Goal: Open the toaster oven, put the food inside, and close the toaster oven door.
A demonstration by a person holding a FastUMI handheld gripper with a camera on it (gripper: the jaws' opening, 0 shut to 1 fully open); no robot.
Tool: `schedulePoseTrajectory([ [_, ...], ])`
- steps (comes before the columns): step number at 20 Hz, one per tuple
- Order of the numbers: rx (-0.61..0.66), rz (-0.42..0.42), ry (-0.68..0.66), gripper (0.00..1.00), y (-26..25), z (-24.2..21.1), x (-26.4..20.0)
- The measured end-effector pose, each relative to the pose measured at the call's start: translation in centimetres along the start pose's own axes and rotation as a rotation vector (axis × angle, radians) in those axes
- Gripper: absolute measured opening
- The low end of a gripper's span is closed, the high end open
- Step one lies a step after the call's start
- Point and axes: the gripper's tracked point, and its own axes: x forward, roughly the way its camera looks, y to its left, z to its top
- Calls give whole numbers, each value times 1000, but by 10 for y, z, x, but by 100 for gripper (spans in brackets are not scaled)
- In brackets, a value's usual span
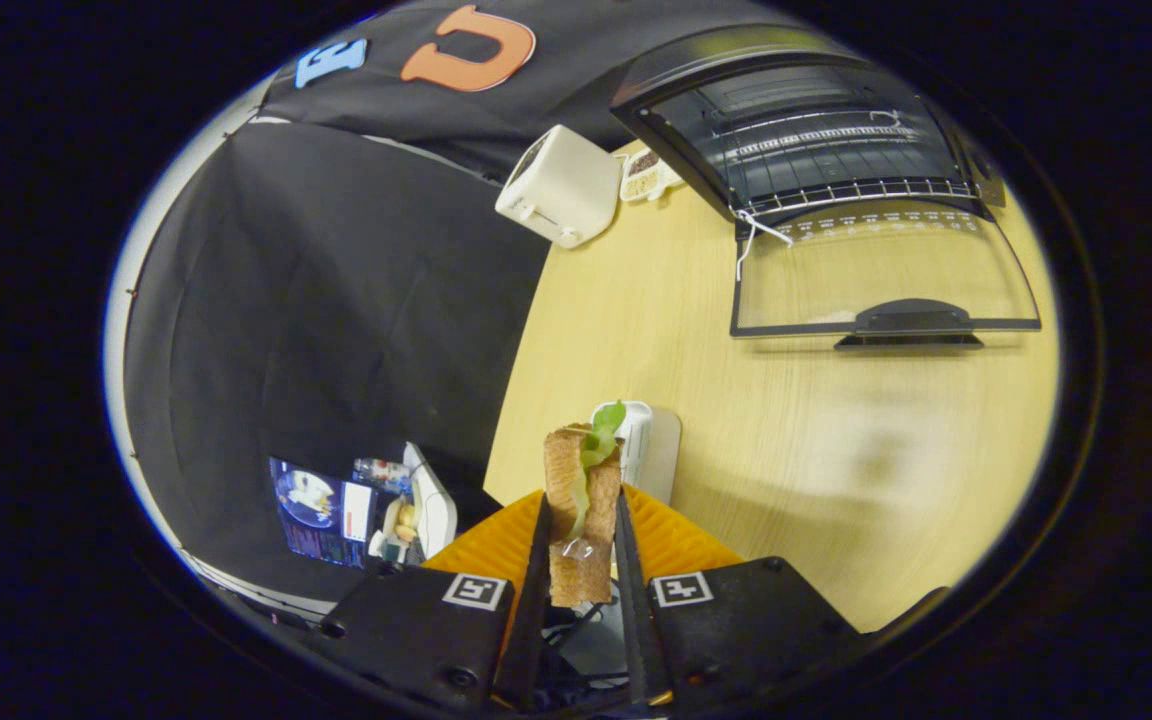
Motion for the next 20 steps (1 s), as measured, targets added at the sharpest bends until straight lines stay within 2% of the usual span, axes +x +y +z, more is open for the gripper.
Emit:
schedulePoseTrajectory([
  [5,110,89,-103,37,18,26,-29],
  [10,122,198,-248,37,43,64,-75],
  [13,124,264,-389,37,54,87,-112],
  [17,106,301,-505,37,42,103,-151],
  [20,126,279,-557,37,13,112,-173],
])
